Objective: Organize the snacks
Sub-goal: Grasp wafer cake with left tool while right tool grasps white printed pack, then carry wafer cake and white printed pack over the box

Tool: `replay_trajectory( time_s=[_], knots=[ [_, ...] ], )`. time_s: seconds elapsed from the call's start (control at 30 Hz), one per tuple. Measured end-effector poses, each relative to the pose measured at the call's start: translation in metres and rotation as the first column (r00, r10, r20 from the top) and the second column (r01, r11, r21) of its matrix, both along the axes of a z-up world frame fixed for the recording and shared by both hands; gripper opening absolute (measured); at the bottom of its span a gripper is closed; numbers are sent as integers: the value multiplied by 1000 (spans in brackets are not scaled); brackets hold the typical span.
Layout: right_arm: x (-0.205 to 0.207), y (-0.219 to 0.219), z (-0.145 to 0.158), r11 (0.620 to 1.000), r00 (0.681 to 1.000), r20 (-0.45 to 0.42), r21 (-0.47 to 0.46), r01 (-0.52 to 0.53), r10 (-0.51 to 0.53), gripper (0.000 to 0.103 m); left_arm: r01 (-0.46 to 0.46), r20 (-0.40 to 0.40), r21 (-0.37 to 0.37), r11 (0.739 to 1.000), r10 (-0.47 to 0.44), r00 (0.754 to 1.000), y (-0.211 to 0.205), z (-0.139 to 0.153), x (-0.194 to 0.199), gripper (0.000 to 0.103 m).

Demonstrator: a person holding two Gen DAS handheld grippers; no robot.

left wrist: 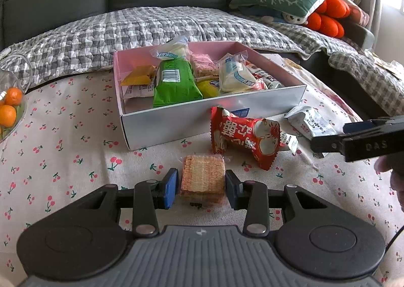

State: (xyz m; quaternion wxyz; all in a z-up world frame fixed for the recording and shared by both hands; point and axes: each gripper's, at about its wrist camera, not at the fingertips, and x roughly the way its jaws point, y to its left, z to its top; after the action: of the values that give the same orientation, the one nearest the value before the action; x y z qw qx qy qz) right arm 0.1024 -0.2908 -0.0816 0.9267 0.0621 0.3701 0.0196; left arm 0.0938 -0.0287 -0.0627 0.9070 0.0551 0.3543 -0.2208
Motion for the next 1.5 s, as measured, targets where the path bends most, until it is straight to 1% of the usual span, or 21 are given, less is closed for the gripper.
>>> replay_trajectory(
  time_s=[0.1,0.23,0.3,0.33,0.4,0.47,0.5,0.53,0.7,0.87,1.03,1.1,1.27,1.37,1.5],
  knots=[
    [7,5,-3,1000,1000,-3,-16,6,-6,100,0,3,3,1000,0,1000,0,0,0,37],
    [10,13,-5,998,1000,2,-67,6,-6,95,1,9,7,1000,-1,1000,0,-1,0,37],
    [11,14,-5,998,1000,8,-67,4,-3,93,1,13,10,1000,-1,1000,-1,-1,0,37],
    [10,14,-4,998,1000,9,-66,2,-1,90,1,15,13,1000,-1,1000,-1,-1,-1,37],
    [10,15,-3,998,1000,13,-64,-6,6,83,-2,16,16,1000,2,1000,-2,-1,0,37],
    [10,16,-1,998,1000,16,-61,-15,16,69,-5,16,18,1000,4,1000,-2,-1,0,37],
    [10,17,0,998,1000,16,-60,-18,19,65,-6,15,17,1000,6,1000,-2,-1,0,37],
    [11,17,1,998,1000,16,-59,-18,19,57,-8,14,16,1000,7,1000,-2,-1,0,37],
    [12,17,5,999,1000,-13,-38,0,-1,53,-25,-10,-1,1000,25,1000,0,1,2,33],
    [11,11,14,998,997,-64,48,42,-39,53,-55,-56,-33,998,53,997,5,5,4,32],
    [7,10,24,994,995,-87,90,60,-52,53,-70,-78,-32,997,67,995,5,7,5,32],
    [6,9,26,991,992,-111,113,75,-62,53,-73,-86,-33,997,70,994,5,9,4,32],
    [1,1,30,973,985,-154,201,114,-83,53,-84,-98,-42,996,80,992,6,14,5,32],
    [-2,-6,36,956,984,-156,261,130,-91,53,-89,-97,-50,995,84,992,8,19,6,32],
    [-6,-14,47,937,985,-141,320,141,-100,53,-105,-80,-79,991,98,992,13,30,8,32]
  ],
)
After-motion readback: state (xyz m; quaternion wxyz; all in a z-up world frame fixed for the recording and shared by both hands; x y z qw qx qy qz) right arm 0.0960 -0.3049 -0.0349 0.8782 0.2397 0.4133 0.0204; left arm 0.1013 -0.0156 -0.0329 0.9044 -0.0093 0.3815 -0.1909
